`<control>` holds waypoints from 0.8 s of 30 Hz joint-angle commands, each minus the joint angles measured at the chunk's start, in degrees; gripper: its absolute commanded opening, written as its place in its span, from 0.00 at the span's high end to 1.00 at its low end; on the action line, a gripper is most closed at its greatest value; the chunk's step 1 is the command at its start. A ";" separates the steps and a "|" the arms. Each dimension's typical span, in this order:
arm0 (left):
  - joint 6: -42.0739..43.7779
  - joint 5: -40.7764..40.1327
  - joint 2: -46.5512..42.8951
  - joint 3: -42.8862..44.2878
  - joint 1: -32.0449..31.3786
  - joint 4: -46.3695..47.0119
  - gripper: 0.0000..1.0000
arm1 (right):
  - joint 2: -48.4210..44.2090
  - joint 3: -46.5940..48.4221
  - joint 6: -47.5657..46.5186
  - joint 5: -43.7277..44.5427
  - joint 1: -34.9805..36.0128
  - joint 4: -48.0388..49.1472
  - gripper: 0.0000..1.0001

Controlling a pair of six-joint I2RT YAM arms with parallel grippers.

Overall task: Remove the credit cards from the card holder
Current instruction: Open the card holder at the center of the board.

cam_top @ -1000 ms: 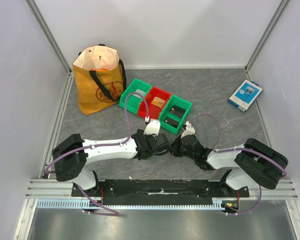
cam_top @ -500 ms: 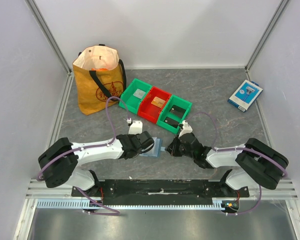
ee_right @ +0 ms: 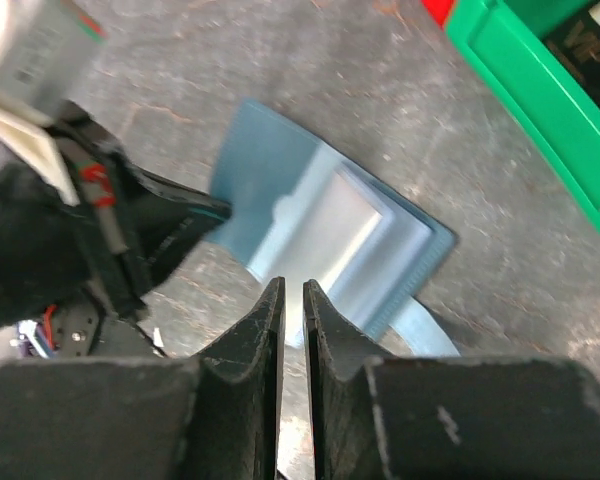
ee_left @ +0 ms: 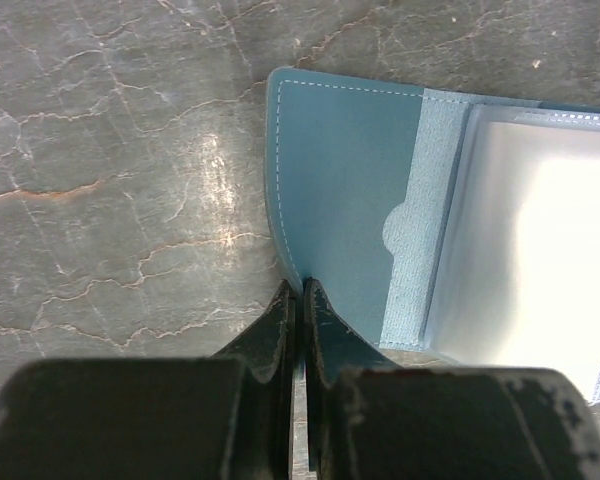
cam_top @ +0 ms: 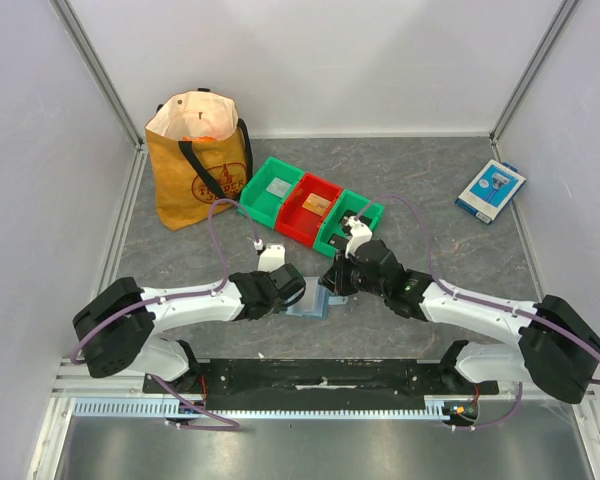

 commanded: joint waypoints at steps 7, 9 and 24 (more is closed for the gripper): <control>-1.83 3.90 -0.62 -2.06 -0.56 3.76 0.97 | 6.95 2.74 -0.63 -2.74 0.18 2.67 0.84; -1.92 4.42 -0.79 -2.42 -0.65 4.38 0.98 | 8.88 1.77 0.24 -4.05 0.18 5.04 0.84; -3.32 8.99 -1.94 -4.97 -0.91 9.56 0.98 | 20.05 -0.08 1.83 -6.61 0.18 11.64 0.85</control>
